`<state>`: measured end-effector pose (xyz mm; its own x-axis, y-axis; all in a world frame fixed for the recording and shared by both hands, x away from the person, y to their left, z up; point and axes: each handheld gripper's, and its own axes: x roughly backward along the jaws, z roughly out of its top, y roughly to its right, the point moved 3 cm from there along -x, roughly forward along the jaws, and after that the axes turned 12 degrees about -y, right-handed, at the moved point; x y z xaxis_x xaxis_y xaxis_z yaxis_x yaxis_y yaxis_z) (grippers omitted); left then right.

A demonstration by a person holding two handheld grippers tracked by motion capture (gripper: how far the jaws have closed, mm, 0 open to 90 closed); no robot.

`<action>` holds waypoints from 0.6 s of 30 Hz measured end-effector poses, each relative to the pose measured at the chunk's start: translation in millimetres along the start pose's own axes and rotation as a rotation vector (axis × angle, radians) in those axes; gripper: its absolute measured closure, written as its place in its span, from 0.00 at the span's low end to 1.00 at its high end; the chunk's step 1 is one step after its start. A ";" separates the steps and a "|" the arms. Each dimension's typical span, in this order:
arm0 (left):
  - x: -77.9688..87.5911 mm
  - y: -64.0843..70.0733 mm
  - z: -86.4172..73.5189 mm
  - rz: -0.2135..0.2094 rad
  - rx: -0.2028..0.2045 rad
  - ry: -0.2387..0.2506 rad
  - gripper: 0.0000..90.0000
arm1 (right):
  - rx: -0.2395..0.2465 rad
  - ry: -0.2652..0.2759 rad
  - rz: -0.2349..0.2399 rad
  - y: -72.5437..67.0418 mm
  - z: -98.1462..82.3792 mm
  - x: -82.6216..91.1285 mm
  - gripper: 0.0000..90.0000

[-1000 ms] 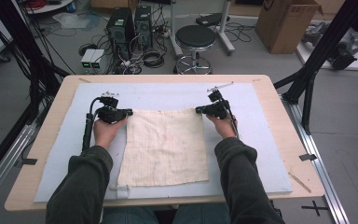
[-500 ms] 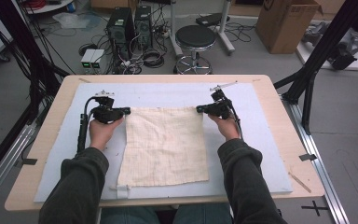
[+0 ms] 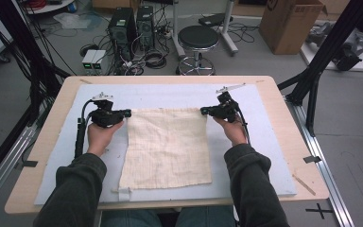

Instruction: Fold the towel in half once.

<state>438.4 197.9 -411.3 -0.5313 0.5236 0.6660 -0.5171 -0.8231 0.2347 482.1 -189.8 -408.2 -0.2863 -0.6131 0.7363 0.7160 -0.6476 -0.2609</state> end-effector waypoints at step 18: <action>18.1 8.1 -5.2 -0.031 -0.017 0.023 0.97 | 0.048 0.058 0.046 -19.3 -3.0 21.2 0.95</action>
<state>421.1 201.8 -401.0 -0.5297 0.5540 0.6423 -0.5449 -0.8025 0.2429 460.3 -191.6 -389.5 -0.2876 -0.6680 0.6863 0.7587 -0.5963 -0.2624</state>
